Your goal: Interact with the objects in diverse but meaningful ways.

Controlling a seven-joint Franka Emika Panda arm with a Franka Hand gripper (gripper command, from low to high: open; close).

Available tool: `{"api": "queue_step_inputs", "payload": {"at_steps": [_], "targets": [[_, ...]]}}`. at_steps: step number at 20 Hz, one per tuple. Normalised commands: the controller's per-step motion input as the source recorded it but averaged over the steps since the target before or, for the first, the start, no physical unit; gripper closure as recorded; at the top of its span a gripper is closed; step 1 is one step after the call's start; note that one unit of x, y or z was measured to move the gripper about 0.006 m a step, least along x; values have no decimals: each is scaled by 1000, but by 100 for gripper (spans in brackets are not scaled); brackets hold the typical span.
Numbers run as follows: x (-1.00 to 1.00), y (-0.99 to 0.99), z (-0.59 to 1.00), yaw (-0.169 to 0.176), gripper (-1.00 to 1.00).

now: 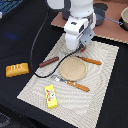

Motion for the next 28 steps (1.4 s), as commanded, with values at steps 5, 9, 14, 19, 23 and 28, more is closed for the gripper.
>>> {"api": "queue_step_inputs", "payload": {"at_steps": [5, 9, 14, 19, 23, 28], "targets": [[-43, 74, 949, 7, -100], [-415, -416, 654, 30, -100], [-590, -543, 390, 6, -100], [-601, -554, 170, 16, -100], [-344, -334, -32, 169, -100], [-232, -210, -57, 237, -100]]}}
